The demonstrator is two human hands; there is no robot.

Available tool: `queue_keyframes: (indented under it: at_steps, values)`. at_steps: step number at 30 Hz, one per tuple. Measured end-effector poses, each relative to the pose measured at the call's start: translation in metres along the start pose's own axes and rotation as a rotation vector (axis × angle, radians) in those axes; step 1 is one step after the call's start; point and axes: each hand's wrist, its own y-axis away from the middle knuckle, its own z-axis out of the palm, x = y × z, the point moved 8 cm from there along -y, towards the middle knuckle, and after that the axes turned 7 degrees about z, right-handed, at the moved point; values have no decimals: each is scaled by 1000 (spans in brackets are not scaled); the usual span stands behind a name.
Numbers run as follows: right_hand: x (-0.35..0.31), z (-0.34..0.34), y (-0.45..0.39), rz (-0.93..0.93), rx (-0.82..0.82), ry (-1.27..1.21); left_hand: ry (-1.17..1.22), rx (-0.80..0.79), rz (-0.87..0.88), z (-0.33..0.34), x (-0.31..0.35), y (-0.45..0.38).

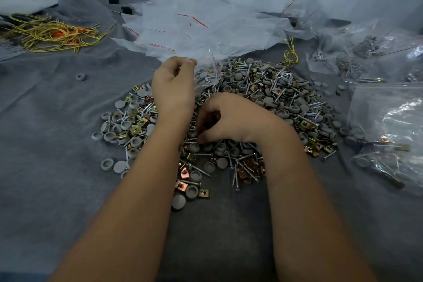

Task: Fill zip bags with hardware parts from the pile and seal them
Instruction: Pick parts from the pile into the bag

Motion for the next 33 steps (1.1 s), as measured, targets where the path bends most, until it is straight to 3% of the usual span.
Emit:
queue_keyframes:
  at_steps: [17,33]
  values:
    - [-3,-5,-2,-16,200,291,-8,-18,8,1,-1,0]
    - [12,-26,-7,5,398,139,-5,-24,1,1,-1,1]
